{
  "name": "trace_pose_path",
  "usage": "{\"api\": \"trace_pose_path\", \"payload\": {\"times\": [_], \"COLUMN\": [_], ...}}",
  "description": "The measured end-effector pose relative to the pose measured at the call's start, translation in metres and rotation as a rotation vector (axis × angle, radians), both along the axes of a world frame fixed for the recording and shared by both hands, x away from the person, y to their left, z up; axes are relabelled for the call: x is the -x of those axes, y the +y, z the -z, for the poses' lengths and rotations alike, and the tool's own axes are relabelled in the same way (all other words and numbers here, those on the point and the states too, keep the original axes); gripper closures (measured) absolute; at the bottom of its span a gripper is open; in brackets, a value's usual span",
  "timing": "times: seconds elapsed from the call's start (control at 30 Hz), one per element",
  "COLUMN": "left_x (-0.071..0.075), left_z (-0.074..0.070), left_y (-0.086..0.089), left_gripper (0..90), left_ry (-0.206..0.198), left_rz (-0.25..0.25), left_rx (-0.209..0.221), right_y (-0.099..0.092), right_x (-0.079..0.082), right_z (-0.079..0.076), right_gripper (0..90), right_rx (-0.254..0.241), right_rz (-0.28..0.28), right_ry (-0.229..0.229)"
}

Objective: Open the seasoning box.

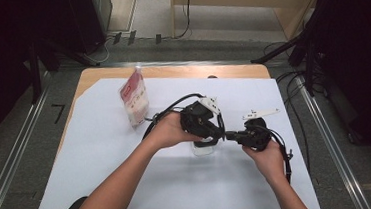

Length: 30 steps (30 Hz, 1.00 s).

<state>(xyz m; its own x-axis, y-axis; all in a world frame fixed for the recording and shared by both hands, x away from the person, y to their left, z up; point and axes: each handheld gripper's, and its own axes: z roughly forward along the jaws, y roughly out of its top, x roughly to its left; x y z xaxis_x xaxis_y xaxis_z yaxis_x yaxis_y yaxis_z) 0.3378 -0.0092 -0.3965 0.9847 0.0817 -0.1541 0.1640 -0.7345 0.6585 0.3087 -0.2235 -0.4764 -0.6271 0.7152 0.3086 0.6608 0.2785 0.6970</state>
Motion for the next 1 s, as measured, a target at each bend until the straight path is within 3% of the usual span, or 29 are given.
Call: {"api": "trace_pose_path", "payload": {"times": [0.23,0.47,0.63,0.73,1.0], "left_x": [-0.002,-0.003,-0.003,-0.002,-0.002], "left_z": [0.002,0.004,0.004,0.003,0.0], "left_y": [-0.004,-0.005,-0.003,0.002,0.023], "left_gripper": [82.2,81.0,78.8,78.7,69.9], "left_ry": [0.0,0.039,0.04,0.068,0.063], "left_rz": [0.011,0.001,0.008,0.001,-0.043], "left_rx": [-0.001,0.008,0.008,0.013,0.033], "right_y": [0.0,-0.001,0.0,-0.001,-0.008], "right_x": [0.001,0.001,0.002,0.002,0.003], "right_z": [0.0,0.001,0.0,0.0,-0.001], "right_gripper": [90.0,90.0,90.0,88.0,84.0], "right_rx": [-0.002,-0.013,-0.012,0.0,0.004], "right_rz": [0.005,0.007,0.007,0.006,0.025], "right_ry": [0.003,0.009,0.011,0.003,-0.006]}}
